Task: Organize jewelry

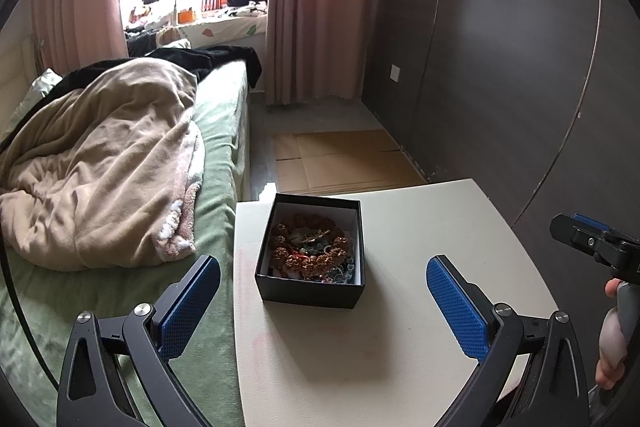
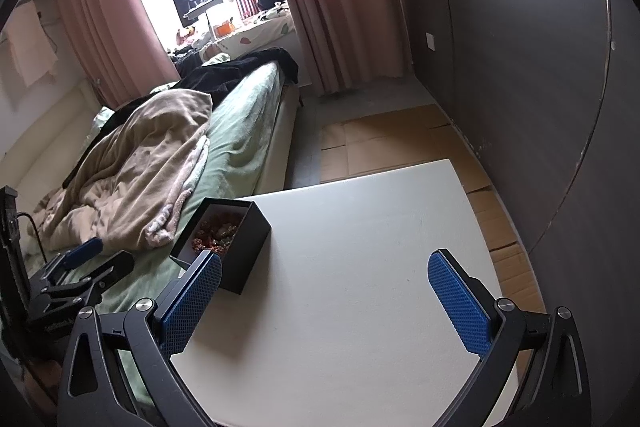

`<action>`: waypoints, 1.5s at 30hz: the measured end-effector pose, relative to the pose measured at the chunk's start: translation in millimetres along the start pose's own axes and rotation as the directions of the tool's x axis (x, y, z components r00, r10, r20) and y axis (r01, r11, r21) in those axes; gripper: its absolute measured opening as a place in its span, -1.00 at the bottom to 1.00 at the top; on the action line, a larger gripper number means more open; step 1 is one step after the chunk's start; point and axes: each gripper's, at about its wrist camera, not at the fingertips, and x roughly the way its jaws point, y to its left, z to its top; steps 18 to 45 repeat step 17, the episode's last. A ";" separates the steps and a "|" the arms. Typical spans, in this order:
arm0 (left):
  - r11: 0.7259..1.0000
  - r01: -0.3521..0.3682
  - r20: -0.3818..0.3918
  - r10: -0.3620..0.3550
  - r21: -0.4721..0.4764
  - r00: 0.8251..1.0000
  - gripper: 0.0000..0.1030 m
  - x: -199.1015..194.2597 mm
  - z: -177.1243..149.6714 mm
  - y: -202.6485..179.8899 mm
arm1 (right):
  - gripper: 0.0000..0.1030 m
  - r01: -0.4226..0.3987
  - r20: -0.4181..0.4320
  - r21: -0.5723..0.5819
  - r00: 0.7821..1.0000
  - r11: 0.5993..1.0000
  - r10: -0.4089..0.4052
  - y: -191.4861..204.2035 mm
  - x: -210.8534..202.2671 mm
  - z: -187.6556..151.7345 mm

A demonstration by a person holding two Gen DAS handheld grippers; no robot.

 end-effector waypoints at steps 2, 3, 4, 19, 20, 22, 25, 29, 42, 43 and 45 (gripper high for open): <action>1.000 -0.001 0.000 0.001 0.001 1.000 0.99 -0.1 0.1 -0.1 | 1.00 0.000 0.000 -0.001 1.000 1.000 0.000 0.0 -0.1 0.1; 1.000 -0.003 0.001 0.003 0.002 1.000 0.99 -0.2 0.1 0.2 | 1.00 0.001 -0.001 -0.002 1.000 1.000 -0.001 0.1 -0.1 0.2; 1.000 -0.005 0.000 0.005 0.002 1.000 0.99 -0.4 0.1 0.5 | 1.00 0.001 -0.002 -0.003 1.000 1.000 -0.002 -0.2 0.1 -0.3; 1.000 -0.001 -0.007 0.001 0.001 1.000 0.99 0.5 -0.2 3.1 | 1.00 0.007 -0.010 -0.002 1.000 1.000 -0.007 -4.4 2.4 -2.6; 1.000 -0.001 -0.007 0.001 0.001 1.000 0.99 0.5 -0.2 3.1 | 1.00 0.007 -0.010 -0.002 1.000 1.000 -0.007 -4.4 2.4 -2.6; 1.000 -0.001 -0.007 0.001 0.001 1.000 0.99 0.5 -0.2 3.1 | 1.00 0.007 -0.010 -0.002 1.000 1.000 -0.007 -4.4 2.4 -2.6; 1.000 -0.001 -0.007 0.001 0.001 1.000 0.99 0.5 -0.2 3.1 | 1.00 0.007 -0.010 -0.002 1.000 1.000 -0.007 -4.4 2.4 -2.6; 1.000 -0.001 -0.007 0.001 0.001 1.000 0.99 0.5 -0.2 3.1 | 1.00 0.007 -0.010 -0.002 1.000 1.000 -0.007 -4.4 2.4 -2.6; 1.000 -0.001 -0.007 0.001 0.001 1.000 0.99 0.5 -0.2 3.1 | 1.00 0.007 -0.010 -0.002 1.000 1.000 -0.007 -4.4 2.4 -2.6; 1.000 -0.001 -0.007 0.001 0.001 1.000 0.99 0.5 -0.2 3.1 | 1.00 0.007 -0.010 -0.002 1.000 1.000 -0.007 -4.4 2.4 -2.6; 1.000 -0.001 -0.007 0.001 0.001 1.000 0.99 0.5 -0.2 3.1 | 1.00 0.007 -0.010 -0.002 1.000 1.000 -0.007 -4.4 2.4 -2.6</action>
